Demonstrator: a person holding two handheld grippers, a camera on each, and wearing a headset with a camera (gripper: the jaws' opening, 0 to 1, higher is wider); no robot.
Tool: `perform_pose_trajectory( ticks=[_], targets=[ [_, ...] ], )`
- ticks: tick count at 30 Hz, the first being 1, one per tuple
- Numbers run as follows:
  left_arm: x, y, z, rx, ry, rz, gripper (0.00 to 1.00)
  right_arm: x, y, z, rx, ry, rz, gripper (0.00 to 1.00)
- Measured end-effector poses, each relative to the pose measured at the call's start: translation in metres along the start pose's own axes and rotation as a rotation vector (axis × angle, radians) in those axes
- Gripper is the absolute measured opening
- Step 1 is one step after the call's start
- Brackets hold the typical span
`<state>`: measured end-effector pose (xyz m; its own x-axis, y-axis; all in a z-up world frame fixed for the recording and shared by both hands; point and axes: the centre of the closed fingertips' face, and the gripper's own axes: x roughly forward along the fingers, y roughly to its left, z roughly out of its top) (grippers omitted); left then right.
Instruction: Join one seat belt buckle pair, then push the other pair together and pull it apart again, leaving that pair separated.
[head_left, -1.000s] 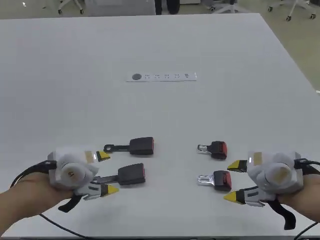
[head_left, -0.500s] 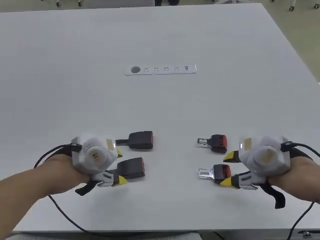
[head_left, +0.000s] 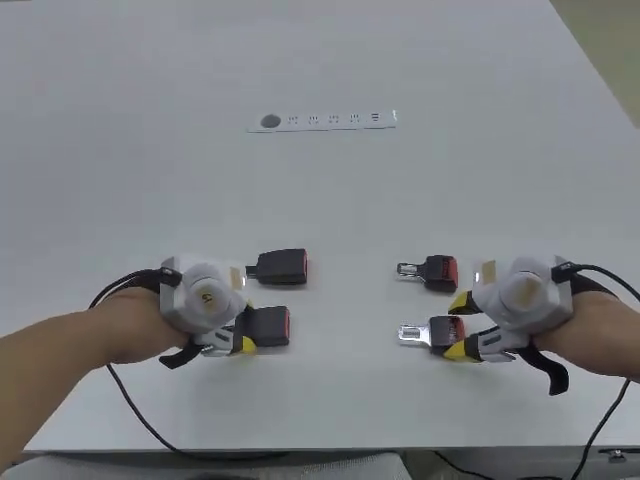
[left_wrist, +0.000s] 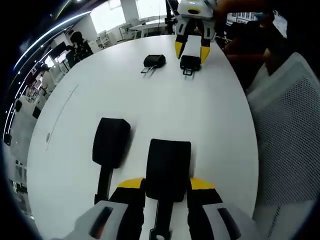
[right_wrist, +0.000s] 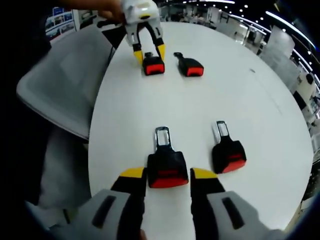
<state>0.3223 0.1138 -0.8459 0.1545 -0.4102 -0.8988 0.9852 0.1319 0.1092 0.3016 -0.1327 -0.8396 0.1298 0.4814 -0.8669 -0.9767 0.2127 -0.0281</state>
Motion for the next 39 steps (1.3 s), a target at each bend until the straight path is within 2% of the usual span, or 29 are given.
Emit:
perform_pose_trajectory(
  ticks=[3, 6, 7, 8, 10, 14, 19, 25, 30, 39],
  targets=[
    [0.002, -0.001, -0.003, 0.052, 0.029, 0.005, 0.33, 0.002, 0.001, 0.001, -0.008, 0.003, 0.018, 0.34],
    [0.003, -0.001, -0.003, 0.066, 0.033, 0.002, 0.33, 0.005, 0.003, 0.000, -0.020, 0.011, 0.031, 0.33],
    [0.002, -0.001, -0.002, 0.116, 0.036, -0.002, 0.33, 0.007, 0.003, -0.004, -0.036, 0.028, 0.037, 0.33],
    [0.002, -0.003, -0.002, 0.128, 0.040, -0.006, 0.33, 0.007, 0.003, -0.003, -0.040, 0.026, 0.035, 0.33],
    [0.002, -0.004, -0.001, 0.146, 0.045, -0.009, 0.33, 0.007, 0.003, -0.003, -0.035, 0.031, 0.038, 0.33],
    [0.003, -0.004, -0.001, 0.168, 0.057, -0.019, 0.32, 0.007, 0.005, -0.004, -0.081, 0.048, 0.056, 0.32],
    [0.003, -0.004, -0.001, 0.168, 0.063, -0.026, 0.32, 0.009, 0.004, -0.005, -0.065, 0.044, 0.093, 0.32],
    [0.004, -0.003, -0.001, 0.171, 0.069, -0.037, 0.32, 0.010, 0.005, -0.005, -0.055, 0.060, 0.090, 0.32],
    [0.004, -0.003, -0.001, 0.159, 0.081, -0.045, 0.32, 0.010, 0.004, -0.005, -0.020, 0.045, 0.086, 0.33],
    [0.004, -0.004, -0.001, 0.160, 0.087, -0.062, 0.32, 0.020, 0.009, 0.015, -0.034, 0.022, 0.063, 0.33]
  ],
)
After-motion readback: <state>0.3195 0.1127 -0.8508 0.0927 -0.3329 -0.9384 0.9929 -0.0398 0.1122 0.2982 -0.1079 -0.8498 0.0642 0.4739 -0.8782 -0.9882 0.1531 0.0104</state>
